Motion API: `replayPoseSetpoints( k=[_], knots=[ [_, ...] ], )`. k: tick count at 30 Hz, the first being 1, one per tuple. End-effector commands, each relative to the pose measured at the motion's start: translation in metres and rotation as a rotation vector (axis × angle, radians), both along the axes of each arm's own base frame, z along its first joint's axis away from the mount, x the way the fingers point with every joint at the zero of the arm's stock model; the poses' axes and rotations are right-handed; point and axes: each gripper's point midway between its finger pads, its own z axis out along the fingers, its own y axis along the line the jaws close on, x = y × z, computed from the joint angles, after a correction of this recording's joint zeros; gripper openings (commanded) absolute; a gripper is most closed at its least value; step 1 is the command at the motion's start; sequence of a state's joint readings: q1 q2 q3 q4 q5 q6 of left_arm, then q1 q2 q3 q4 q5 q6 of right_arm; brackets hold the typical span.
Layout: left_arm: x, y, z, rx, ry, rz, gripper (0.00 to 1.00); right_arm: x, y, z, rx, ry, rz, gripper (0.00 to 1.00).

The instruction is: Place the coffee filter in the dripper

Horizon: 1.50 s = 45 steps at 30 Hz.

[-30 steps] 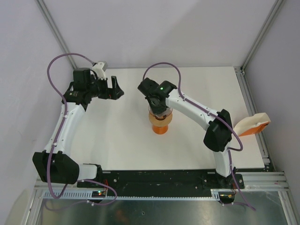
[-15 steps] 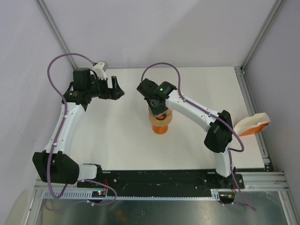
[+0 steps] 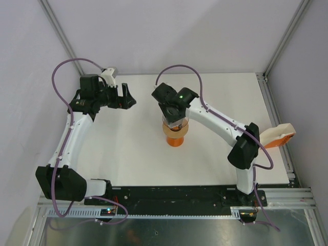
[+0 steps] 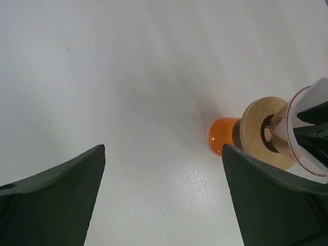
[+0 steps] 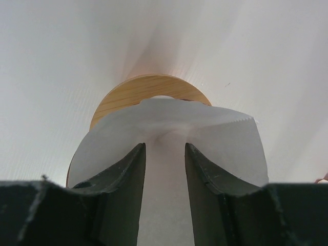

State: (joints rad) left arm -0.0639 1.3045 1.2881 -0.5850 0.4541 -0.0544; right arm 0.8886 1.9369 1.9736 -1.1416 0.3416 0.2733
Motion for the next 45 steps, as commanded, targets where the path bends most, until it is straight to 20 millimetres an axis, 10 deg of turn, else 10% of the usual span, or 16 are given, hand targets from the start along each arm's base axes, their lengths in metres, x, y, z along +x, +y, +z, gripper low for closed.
replayPoseSetpoints(
  k=[1,26,35,45],
  knots=[
    [0.0,-0.001,0.014,-0.027,-0.048,-0.009,1.0,0.003,0.0,0.029,0.054,-0.071,0.006,0.42],
    [-0.001,0.001,0.012,-0.017,-0.051,-0.008,1.0,0.004,-0.003,0.112,0.294,-0.246,0.015,0.43],
    [0.021,0.032,0.0,0.067,-0.085,0.103,1.0,0.037,-0.131,0.157,0.516,-0.484,-0.26,0.5],
    [0.049,0.08,-0.028,0.101,-0.226,0.269,1.0,0.038,-0.267,0.089,0.452,-0.578,-0.571,0.78]
  ],
)
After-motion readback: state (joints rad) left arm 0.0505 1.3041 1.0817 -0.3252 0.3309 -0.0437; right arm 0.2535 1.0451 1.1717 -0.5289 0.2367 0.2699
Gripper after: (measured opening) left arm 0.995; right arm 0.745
